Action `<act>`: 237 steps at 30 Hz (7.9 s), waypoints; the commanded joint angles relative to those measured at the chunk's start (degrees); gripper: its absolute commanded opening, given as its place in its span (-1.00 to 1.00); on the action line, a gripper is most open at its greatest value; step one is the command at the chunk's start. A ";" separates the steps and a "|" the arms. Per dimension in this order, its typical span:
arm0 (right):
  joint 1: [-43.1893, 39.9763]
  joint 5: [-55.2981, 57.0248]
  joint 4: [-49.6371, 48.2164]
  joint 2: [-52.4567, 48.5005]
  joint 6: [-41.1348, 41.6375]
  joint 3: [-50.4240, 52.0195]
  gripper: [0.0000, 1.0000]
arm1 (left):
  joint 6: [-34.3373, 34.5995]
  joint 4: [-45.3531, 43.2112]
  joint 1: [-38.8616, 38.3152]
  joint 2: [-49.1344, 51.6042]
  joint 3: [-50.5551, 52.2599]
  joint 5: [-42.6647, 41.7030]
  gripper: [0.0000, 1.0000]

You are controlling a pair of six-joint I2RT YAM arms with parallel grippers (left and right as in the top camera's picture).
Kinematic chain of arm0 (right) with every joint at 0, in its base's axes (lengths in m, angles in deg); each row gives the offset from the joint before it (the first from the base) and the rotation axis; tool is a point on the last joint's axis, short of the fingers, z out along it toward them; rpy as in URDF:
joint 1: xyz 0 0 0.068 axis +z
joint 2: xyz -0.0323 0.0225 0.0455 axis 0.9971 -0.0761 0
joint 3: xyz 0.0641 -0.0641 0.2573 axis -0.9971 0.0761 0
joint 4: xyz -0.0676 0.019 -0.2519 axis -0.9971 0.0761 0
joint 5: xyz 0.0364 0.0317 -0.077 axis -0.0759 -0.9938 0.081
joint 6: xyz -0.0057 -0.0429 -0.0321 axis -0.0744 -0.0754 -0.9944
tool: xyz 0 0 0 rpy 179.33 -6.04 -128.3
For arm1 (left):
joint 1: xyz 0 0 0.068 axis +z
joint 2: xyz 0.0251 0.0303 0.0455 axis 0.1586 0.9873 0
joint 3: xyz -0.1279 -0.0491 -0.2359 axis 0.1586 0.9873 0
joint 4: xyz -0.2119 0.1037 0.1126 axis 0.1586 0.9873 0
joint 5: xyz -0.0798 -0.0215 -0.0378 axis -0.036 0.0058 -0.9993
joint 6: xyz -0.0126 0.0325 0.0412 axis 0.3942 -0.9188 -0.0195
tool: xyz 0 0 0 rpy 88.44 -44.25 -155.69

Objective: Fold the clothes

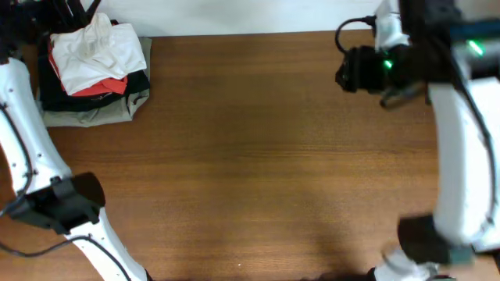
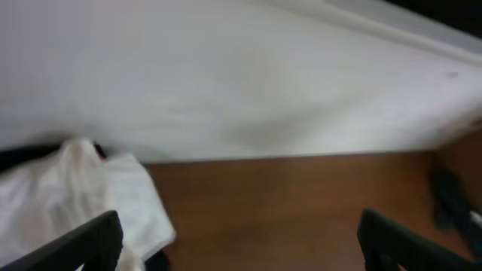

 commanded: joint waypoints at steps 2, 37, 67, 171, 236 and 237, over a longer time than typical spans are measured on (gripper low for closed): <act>5.09 5.20 0.44 15.54 -0.33 7.93 0.97 | -1.70 10.62 0.35 -2.82 0.20 -3.69 0.98; 5.25 12.44 0.37 61.55 5.70 32.61 0.97 | -17.07 34.25 -10.10 -9.35 1.03 9.86 0.98; -9.84 9.77 -81.24 102.55 2.45 131.32 0.98 | -17.05 34.25 -10.10 -9.35 1.03 9.86 0.99; -9.73 6.16 -92.87 102.79 -3.37 140.19 0.97 | 12.55 -63.23 -18.69 -126.66 153.22 37.38 0.98; -9.73 6.16 -92.89 102.79 -3.37 140.19 0.97 | 2.47 -58.73 -13.25 -126.64 153.20 32.72 0.98; -9.73 6.16 -92.87 102.79 -3.37 140.19 0.97 | 2.49 -58.73 -13.25 -126.64 153.20 32.72 0.98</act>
